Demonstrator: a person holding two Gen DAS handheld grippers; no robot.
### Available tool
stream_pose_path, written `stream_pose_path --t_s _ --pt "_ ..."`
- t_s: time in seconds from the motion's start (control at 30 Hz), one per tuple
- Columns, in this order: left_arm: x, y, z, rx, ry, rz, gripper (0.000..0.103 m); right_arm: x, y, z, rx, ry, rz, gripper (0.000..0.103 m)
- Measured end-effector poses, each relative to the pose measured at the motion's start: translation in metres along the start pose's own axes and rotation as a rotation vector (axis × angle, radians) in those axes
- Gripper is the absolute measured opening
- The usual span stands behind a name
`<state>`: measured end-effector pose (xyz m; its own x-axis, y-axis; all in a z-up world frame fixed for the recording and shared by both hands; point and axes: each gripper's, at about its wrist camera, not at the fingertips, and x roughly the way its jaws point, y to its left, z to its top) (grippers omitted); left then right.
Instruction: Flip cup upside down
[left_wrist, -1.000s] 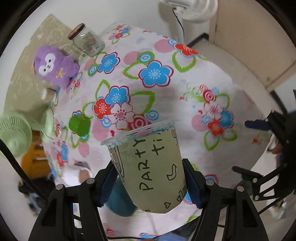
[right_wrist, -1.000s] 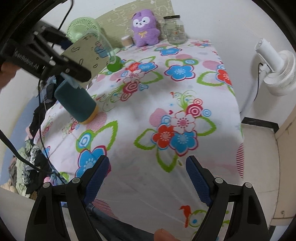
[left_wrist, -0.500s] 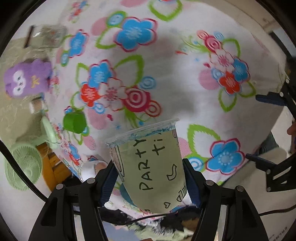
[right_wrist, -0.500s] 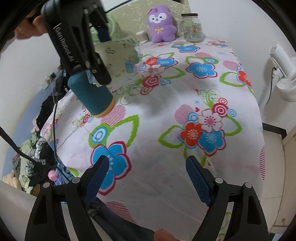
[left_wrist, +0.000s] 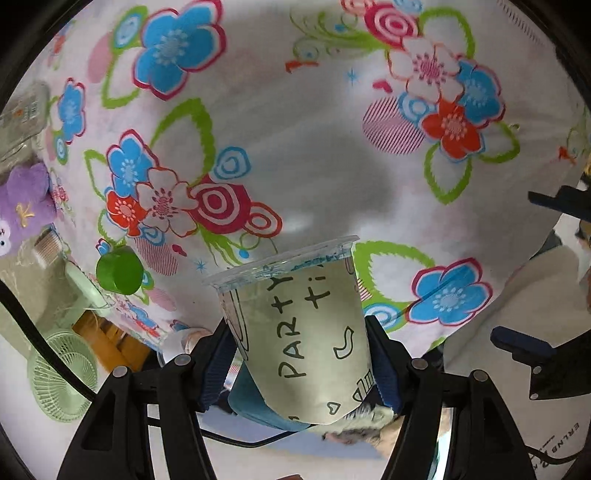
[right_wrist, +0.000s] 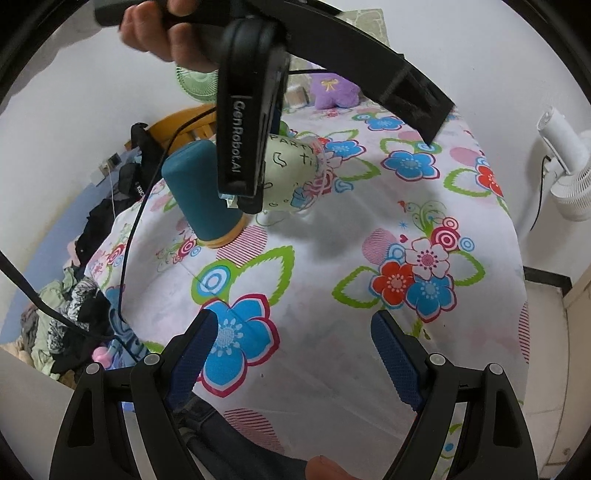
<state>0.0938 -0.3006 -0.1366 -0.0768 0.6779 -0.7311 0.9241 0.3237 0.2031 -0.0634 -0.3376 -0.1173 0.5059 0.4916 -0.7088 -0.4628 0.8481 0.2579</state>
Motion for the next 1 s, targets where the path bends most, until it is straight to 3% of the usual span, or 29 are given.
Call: stream_pose_path --t_s 0.4,1.0 --pt "0.005 -0.014 0.027 0.065 0.068 0.016 0.070 0.001 -0.003 -0.001 0.011 -0.012 0.004 0.087" --pt "0.001 -0.013 0.043 -0.002 0.040 -0.015 0.074 -0.001 -0.006 0.000 0.016 -0.026 -0.001 0.087"
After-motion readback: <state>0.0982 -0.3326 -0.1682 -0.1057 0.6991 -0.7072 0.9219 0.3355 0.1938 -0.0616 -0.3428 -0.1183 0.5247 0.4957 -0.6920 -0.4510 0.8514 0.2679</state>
